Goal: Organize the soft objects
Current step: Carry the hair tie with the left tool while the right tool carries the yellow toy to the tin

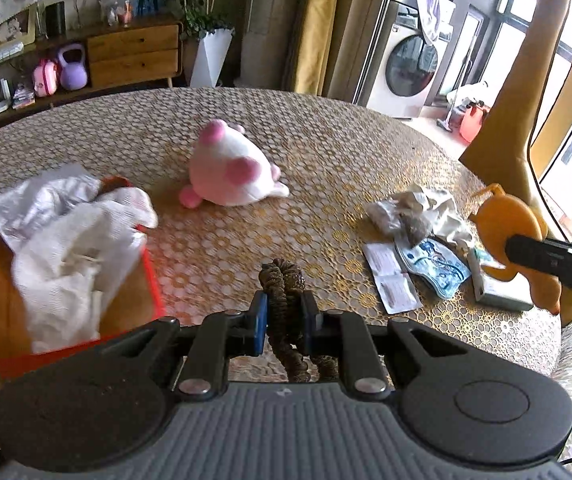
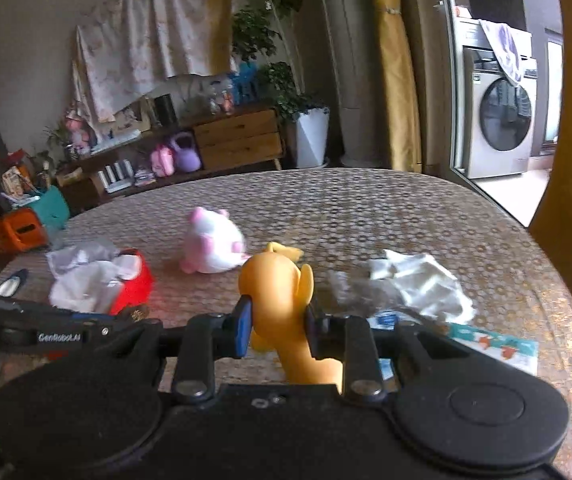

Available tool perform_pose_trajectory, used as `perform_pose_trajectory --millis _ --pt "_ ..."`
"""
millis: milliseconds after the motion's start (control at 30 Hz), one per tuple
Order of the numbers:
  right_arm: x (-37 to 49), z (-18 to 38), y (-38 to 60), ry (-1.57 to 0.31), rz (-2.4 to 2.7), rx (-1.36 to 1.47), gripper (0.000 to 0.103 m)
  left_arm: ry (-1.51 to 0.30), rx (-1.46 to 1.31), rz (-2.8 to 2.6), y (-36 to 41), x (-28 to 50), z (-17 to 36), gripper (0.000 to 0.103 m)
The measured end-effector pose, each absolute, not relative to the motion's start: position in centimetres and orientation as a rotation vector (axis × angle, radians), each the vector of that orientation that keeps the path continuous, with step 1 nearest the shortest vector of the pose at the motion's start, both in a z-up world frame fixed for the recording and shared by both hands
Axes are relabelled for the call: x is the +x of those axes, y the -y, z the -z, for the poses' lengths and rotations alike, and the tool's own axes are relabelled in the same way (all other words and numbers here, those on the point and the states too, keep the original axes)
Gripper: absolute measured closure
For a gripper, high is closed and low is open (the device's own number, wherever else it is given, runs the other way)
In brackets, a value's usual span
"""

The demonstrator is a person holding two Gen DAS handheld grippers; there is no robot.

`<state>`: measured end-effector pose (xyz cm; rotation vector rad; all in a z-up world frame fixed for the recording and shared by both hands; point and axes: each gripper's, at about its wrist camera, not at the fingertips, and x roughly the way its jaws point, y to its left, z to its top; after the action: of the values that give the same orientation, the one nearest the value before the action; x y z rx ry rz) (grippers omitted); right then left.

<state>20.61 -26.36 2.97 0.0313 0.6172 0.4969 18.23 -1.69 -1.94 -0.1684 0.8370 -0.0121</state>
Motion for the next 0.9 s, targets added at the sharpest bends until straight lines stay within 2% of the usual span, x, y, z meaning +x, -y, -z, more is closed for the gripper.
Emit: perform_pose_trajectory --millis 533,900 --pt "18.2 -5.4 16.0 -0.619 -0.664 -0.017 0.075 -0.767 -0.176 -0.066 -8.3 16.1 -1.8 0.086" --pt "19.1 -5.5 8.5 -0.626 -0.737 -0.038 0.075 -0.721 -0.190 -0.184 -16.0 17.7 -3.7 0.086"
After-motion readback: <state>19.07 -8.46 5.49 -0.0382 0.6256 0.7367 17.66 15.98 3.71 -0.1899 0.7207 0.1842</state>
